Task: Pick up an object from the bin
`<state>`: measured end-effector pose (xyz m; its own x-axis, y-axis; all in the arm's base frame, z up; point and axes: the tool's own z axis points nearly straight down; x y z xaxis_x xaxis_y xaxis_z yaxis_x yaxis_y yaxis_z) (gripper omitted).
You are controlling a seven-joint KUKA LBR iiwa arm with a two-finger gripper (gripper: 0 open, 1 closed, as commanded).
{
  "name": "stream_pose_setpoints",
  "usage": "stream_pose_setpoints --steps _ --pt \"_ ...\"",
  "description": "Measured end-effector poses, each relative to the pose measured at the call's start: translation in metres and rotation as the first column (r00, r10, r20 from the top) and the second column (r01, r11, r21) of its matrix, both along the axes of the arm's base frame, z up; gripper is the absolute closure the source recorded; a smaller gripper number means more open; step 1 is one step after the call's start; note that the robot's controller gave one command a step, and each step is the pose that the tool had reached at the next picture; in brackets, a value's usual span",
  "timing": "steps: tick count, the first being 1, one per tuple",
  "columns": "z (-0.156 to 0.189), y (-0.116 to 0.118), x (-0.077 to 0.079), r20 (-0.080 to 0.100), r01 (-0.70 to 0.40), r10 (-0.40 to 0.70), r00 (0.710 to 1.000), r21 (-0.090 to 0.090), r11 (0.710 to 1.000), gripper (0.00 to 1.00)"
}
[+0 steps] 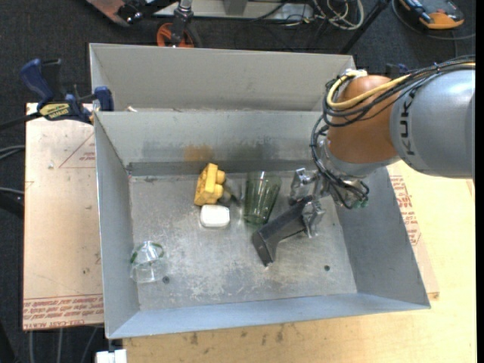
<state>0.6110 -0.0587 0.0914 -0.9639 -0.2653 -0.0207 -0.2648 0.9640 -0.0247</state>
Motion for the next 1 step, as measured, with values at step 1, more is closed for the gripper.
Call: stream_pose_setpoints --steps 1 --pt "0.1515 0.0168 -0.0302 -0.021 -0.153 0.153 0.988 0.018 0.988 1.0"
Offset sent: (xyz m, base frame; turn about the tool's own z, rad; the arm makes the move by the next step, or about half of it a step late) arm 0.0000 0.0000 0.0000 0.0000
